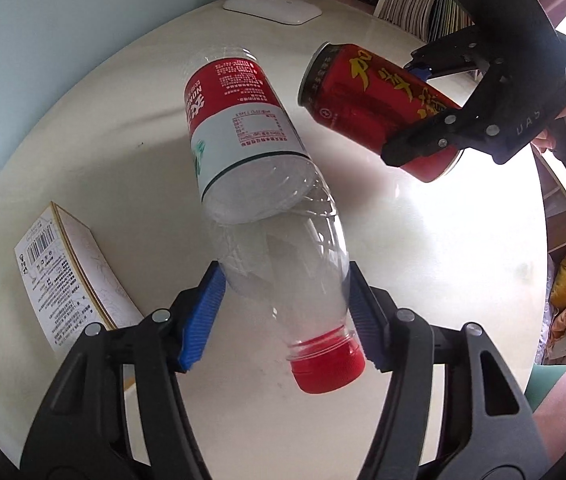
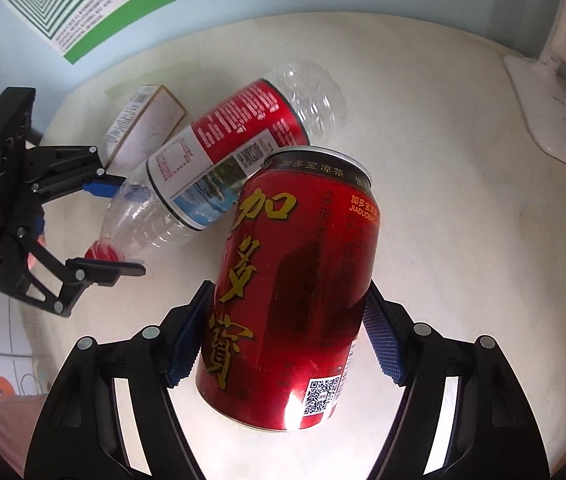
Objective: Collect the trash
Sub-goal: 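Grasp the clear red-cap bottle with the left tool while the right tool grasps the red can, then carry the bottle and red can over the wastebasket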
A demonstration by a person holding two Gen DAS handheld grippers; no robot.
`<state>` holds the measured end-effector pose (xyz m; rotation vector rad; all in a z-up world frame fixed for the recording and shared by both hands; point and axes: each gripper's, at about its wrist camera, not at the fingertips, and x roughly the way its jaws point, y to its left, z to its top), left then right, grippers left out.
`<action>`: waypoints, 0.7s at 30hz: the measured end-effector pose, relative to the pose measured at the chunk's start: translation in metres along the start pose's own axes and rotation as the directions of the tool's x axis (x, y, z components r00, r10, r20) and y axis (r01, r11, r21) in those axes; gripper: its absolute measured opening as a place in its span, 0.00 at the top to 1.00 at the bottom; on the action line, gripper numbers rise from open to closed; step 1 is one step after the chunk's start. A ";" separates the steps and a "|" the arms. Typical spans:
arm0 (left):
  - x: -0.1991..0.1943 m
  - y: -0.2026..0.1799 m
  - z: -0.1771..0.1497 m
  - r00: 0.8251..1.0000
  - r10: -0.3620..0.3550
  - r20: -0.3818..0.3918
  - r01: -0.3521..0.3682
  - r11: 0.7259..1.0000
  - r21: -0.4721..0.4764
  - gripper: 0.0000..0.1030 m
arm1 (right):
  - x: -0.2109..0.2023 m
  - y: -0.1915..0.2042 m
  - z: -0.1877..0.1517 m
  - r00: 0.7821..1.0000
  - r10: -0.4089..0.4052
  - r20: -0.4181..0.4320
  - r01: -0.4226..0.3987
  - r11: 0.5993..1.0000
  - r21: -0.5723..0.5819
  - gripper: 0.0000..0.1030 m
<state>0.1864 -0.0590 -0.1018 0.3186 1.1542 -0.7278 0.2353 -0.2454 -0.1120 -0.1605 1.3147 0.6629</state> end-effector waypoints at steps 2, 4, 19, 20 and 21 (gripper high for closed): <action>-0.010 -0.008 -0.004 1.000 -0.010 0.008 0.010 1.000 0.002 0.44 | -0.015 -0.002 -0.010 1.000 0.013 0.024 -0.014 1.000 0.016 0.30; -0.020 -0.016 -0.004 1.000 -0.016 0.019 0.016 1.000 0.007 0.44 | -0.032 -0.005 -0.024 0.998 0.012 0.055 -0.014 0.999 0.033 0.30; -0.048 -0.172 0.047 0.987 -0.153 0.054 0.134 0.956 0.263 0.44 | -0.160 -0.033 -0.225 0.956 -0.063 0.286 -0.021 0.959 0.282 0.30; -0.043 -0.188 0.053 0.985 -0.169 0.045 0.149 0.943 0.297 0.44 | -0.167 -0.032 -0.247 0.953 -0.073 0.294 -0.022 0.952 0.306 0.30; -0.043 -0.206 0.052 0.982 -0.188 0.031 0.167 0.928 0.333 0.44 | -0.174 -0.033 -0.270 0.951 -0.088 0.296 -0.016 0.943 0.333 0.30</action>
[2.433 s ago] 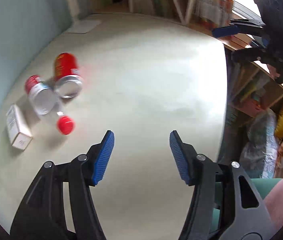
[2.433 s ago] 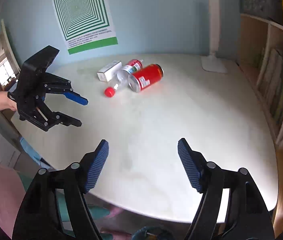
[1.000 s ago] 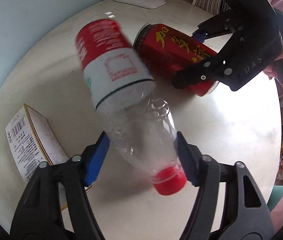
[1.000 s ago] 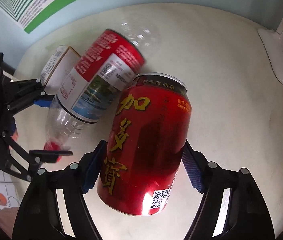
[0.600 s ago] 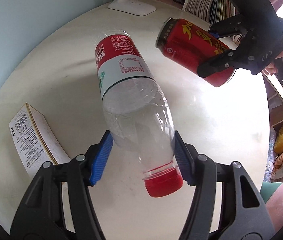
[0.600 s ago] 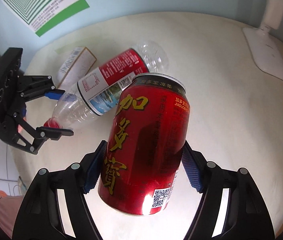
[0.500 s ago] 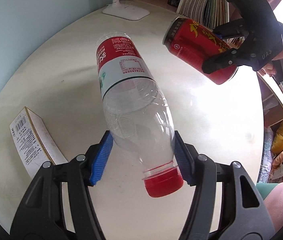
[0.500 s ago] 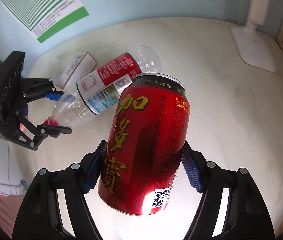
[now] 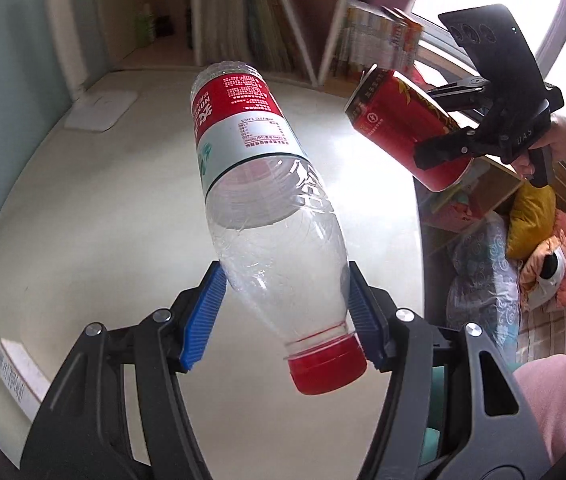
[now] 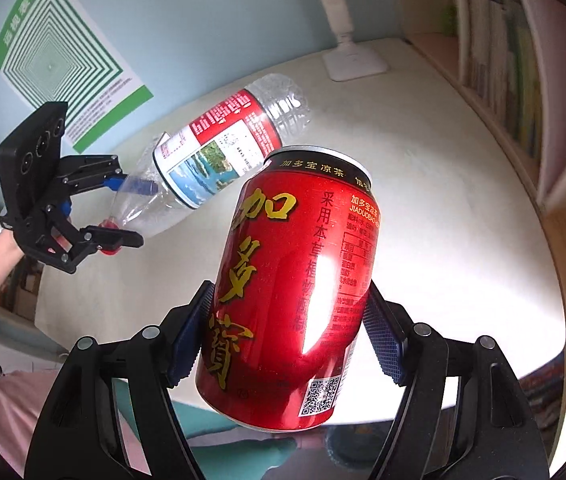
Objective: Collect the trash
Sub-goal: 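Carry the bottle and red can over the wastebasket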
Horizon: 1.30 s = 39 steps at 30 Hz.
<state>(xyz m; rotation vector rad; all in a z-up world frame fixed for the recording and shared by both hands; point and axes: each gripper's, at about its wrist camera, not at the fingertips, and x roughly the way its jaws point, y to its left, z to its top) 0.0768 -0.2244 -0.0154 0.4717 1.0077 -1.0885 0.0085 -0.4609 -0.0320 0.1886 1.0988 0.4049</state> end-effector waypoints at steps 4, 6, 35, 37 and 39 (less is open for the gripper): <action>0.030 -0.071 0.027 0.994 -0.093 -0.051 0.099 0.985 0.140 0.44 | -0.044 -0.029 -0.073 0.999 -0.047 0.006 0.047 0.995 0.091 0.30; 0.052 -0.106 0.039 0.985 -0.145 -0.090 0.160 0.968 0.193 0.44 | -0.060 -0.044 -0.114 0.997 -0.074 0.001 0.073 0.986 0.148 0.30; 0.296 -0.312 -0.051 0.784 -0.232 -0.576 0.431 0.871 0.235 0.44 | 0.002 -0.175 -0.443 0.995 0.025 -0.092 0.039 0.772 0.634 0.30; 0.312 -0.310 -0.063 0.763 -0.236 -0.602 0.445 0.867 0.223 0.44 | 0.022 -0.181 -0.451 0.993 0.040 -0.107 0.038 0.772 0.634 0.30; 0.325 -0.310 -0.075 0.750 -0.228 -0.621 0.456 0.858 0.235 0.44 | 0.045 -0.186 -0.458 0.991 0.066 -0.113 0.020 0.777 0.629 0.30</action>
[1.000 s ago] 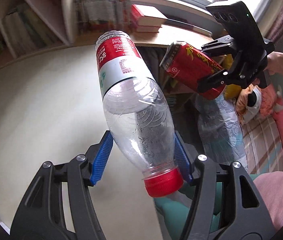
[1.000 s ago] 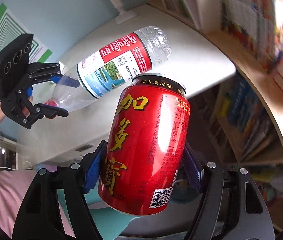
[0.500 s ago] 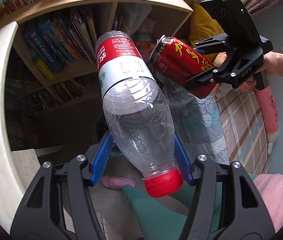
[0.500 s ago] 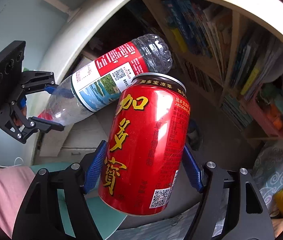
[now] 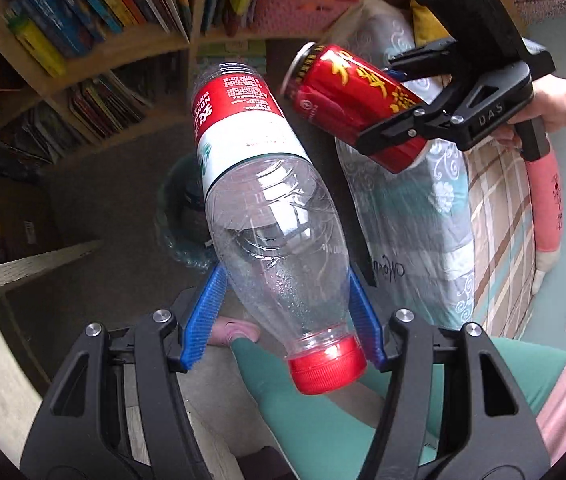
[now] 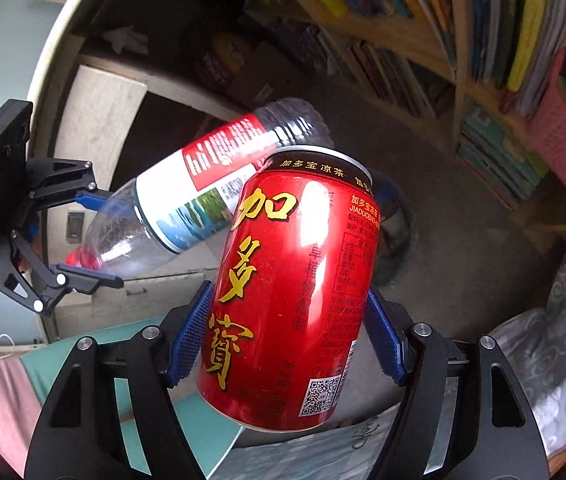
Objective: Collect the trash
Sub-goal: 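Carry the bottle and red can over the wastebasket, then open both tools to drop the bottle and can into the wastebasket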
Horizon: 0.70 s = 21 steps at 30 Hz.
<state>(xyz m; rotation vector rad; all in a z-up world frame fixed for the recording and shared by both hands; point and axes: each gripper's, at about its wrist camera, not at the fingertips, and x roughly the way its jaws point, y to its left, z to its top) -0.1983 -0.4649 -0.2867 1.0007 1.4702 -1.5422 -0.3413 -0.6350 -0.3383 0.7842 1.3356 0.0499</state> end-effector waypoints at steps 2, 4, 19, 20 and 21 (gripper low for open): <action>0.023 0.006 -0.003 1.000 0.005 -0.026 -0.005 1.000 -0.002 0.44 | 0.025 -0.008 -0.001 0.999 0.002 -0.032 -0.003 1.000 -0.018 0.30; 0.048 0.017 -0.006 0.999 -0.008 -0.044 0.007 1.000 -0.030 0.44 | 0.052 -0.017 -0.003 0.998 0.004 -0.066 -0.006 1.000 -0.026 0.30; 0.168 0.081 -0.011 0.994 0.004 -0.110 -0.028 0.976 -0.214 0.44 | 0.176 -0.085 -0.005 0.990 -0.024 -0.138 0.031 0.998 0.049 0.30; 0.170 0.081 -0.010 0.994 0.010 -0.113 -0.033 0.977 -0.209 0.44 | 0.181 -0.089 -0.003 0.990 -0.028 -0.138 0.037 0.997 0.061 0.30; 0.174 0.081 -0.008 0.993 0.017 -0.116 -0.040 0.979 -0.200 0.44 | 0.186 -0.090 -0.002 0.991 -0.034 -0.133 0.043 0.997 0.067 0.30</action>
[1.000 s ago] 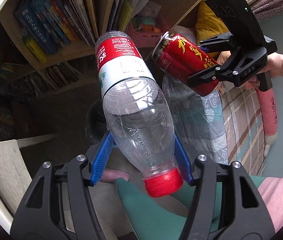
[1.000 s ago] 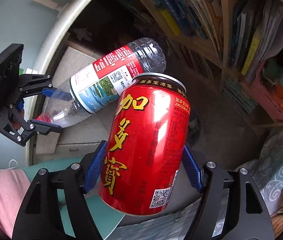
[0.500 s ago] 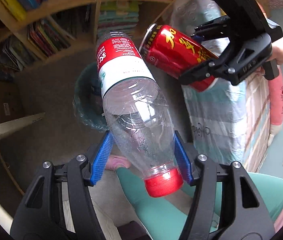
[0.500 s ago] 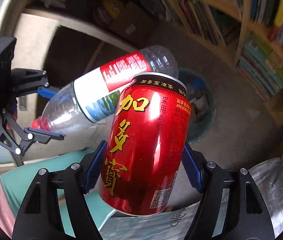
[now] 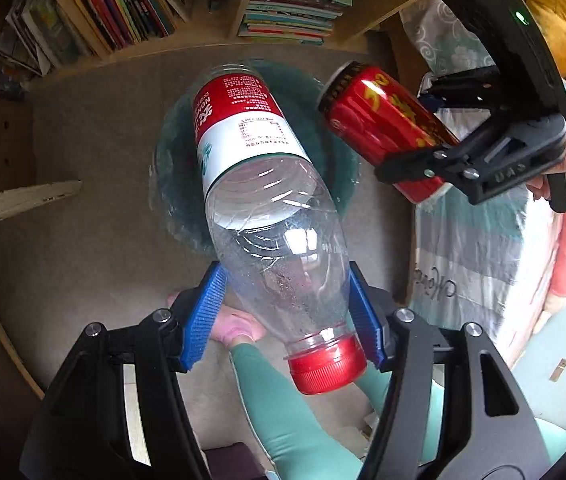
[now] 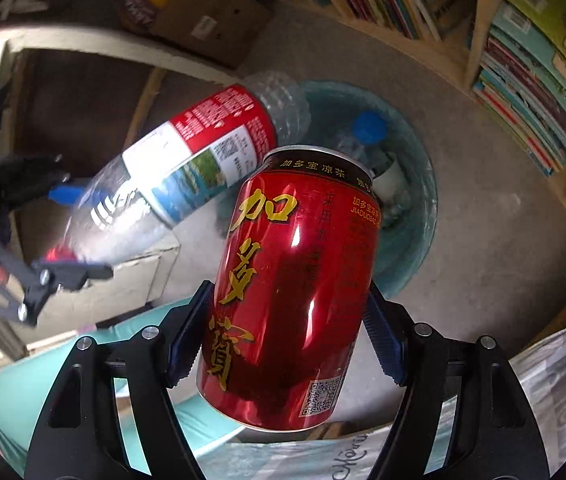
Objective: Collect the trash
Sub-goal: 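Open both tools to drop the bottle and can into the wastebasket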
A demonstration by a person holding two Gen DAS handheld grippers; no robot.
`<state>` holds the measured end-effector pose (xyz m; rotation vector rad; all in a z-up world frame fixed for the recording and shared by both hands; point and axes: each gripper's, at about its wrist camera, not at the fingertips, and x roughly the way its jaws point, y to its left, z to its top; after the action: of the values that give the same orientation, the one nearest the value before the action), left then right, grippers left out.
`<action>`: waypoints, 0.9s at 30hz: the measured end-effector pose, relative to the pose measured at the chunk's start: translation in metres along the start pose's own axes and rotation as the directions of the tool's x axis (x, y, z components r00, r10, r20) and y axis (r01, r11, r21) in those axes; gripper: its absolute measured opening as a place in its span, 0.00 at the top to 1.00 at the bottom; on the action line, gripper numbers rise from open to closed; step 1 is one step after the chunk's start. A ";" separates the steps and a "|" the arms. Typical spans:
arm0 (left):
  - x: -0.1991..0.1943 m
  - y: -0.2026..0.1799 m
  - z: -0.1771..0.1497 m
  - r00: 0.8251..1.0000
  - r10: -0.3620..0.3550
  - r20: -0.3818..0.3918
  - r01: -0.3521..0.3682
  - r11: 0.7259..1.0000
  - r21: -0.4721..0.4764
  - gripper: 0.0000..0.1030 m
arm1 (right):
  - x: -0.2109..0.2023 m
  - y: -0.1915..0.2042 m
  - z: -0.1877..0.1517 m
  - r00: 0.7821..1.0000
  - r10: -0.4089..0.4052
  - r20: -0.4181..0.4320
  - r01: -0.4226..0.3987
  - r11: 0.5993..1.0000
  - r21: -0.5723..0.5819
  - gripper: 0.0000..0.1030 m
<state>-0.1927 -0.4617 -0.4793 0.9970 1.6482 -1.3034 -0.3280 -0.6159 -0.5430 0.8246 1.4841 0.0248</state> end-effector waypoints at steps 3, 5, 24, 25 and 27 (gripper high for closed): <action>0.012 -0.001 0.005 1.000 0.006 -0.016 -0.006 1.000 0.002 0.43 | 0.011 -0.005 0.006 1.000 -0.009 0.002 0.009 1.000 0.017 0.29; 0.020 0.001 0.009 0.999 0.016 -0.029 -0.016 1.000 0.001 0.43 | 0.015 -0.007 0.009 1.000 -0.016 -0.005 0.016 1.000 0.026 0.28; 0.007 -0.006 0.009 1.000 0.028 -0.005 -0.028 0.999 0.035 0.39 | -0.006 -0.015 -0.011 0.999 -0.014 0.033 0.012 0.998 0.054 0.20; 0.004 -0.008 0.008 1.000 0.027 0.000 -0.027 0.999 0.038 0.39 | -0.009 -0.015 -0.013 0.999 -0.013 0.040 0.011 0.998 0.056 0.20; -0.002 -0.011 0.007 1.000 0.029 0.008 -0.029 0.999 0.040 0.39 | -0.016 -0.014 -0.015 0.999 -0.007 0.049 0.004 0.998 0.063 0.20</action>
<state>-0.2017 -0.4708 -0.4744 1.0350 1.6023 -1.3241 -0.3500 -0.6266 -0.5342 0.8661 1.4465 -0.0465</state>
